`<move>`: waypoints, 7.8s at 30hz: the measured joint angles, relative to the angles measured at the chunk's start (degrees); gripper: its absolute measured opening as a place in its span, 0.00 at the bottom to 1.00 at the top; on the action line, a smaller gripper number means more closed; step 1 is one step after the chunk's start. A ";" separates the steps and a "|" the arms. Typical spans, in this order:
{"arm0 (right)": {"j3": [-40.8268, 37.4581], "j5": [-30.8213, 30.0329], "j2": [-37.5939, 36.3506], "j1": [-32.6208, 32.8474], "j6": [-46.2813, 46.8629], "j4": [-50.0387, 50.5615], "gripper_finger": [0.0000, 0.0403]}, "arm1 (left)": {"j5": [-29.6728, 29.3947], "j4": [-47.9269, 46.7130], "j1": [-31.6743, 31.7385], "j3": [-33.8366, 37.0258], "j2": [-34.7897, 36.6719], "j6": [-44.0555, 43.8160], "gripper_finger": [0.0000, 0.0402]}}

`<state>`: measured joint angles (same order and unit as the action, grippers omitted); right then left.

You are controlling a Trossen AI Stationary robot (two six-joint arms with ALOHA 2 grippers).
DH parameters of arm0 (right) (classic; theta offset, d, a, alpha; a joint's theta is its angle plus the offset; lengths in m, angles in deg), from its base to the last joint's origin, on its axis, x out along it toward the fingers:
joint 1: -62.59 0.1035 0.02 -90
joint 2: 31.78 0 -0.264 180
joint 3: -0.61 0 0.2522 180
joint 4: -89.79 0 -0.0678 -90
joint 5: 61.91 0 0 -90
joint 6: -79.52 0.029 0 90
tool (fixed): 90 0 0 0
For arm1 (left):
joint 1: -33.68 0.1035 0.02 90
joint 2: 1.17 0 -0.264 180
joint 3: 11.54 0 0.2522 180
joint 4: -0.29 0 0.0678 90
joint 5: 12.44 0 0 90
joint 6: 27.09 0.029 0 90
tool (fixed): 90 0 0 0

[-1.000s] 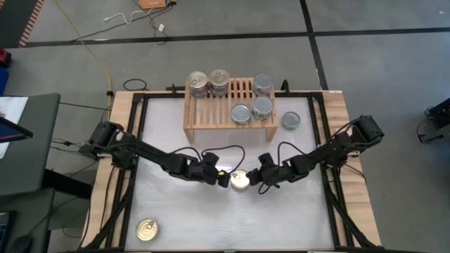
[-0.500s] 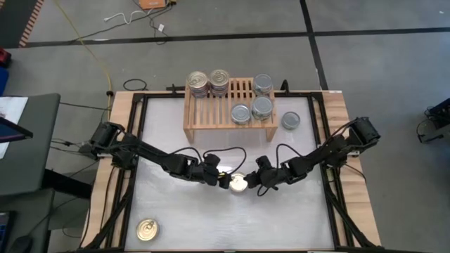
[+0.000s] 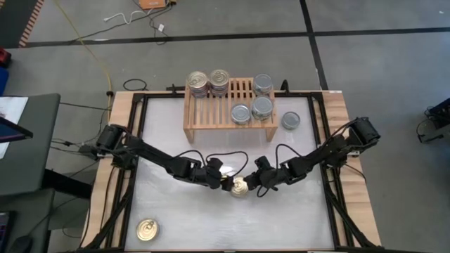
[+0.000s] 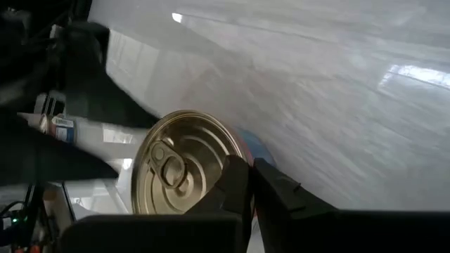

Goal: Stack canned seafood by type on shelf
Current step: Put the blue-pink tuna can on the shelf aligned with the other blue-pink tuna cans

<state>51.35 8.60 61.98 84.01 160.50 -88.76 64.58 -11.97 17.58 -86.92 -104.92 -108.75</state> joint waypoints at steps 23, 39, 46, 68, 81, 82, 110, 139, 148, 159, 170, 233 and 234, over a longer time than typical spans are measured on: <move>0.01 -0.36 0.02 1.15 0.40 1.35 0.10 | 7.51 9.81 -0.62 -0.05 -6.26 -8.39 0.55; -0.03 -1.19 0.02 3.53 1.65 3.68 0.11 | 7.89 15.70 -0.85 0.05 -8.39 -8.61 0.55; -0.03 -1.19 0.04 4.39 1.74 3.75 0.11 | 7.89 15.88 -0.85 0.07 -8.37 -8.52 0.55; -0.25 -4.87 0.33 6.35 6.04 7.38 0.06 | 4.43 21.66 -0.87 0.02 -8.29 -5.98 0.55; -0.14 -8.62 -11.66 7.36 7.55 27.33 0.06 | 10.92 21.63 0.56 0.02 -7.25 1.49 0.55; -0.14 -9.25 -13.01 7.91 8.19 29.17 0.05 | 12.55 21.49 0.97 0.02 -6.74 2.99 0.55; 13.53 -22.95 9.56 26.71 49.52 20.59 0.04 | 26.74 9.03 7.19 0.02 -2.58 28.72 0.03; 15.78 -22.19 6.65 15.02 17.62 24.37 0.04 | 17.44 0.27 12.08 -0.81 7.30 36.44 0.00; 15.73 -20.60 6.82 11.17 9.95 22.86 0.04 | 16.94 -4.39 9.98 -0.76 2.22 29.43 0.00; 13.30 -19.20 6.68 5.85 -1.97 21.86 0.04 | 20.09 11.94 8.24 -0.92 1.66 29.23 0.00; 13.32 -17.90 -3.74 7.63 2.30 43.00 0.05 | 19.93 8.88 8.71 -0.87 1.64 28.38 0.00; 13.34 -8.58 -12.47 17.68 -1.32 51.80 0.11 | 4.40 -18.78 5.55 -24.67 -2.92 44.52 0.71; 13.35 -8.60 -12.61 17.72 -1.32 51.97 0.11 | 4.87 -20.85 5.46 -25.86 -4.07 44.18 0.71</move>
<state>64.69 0.00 49.36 101.73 159.18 -36.78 69.45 -32.82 23.04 -112.79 -108.98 -64.57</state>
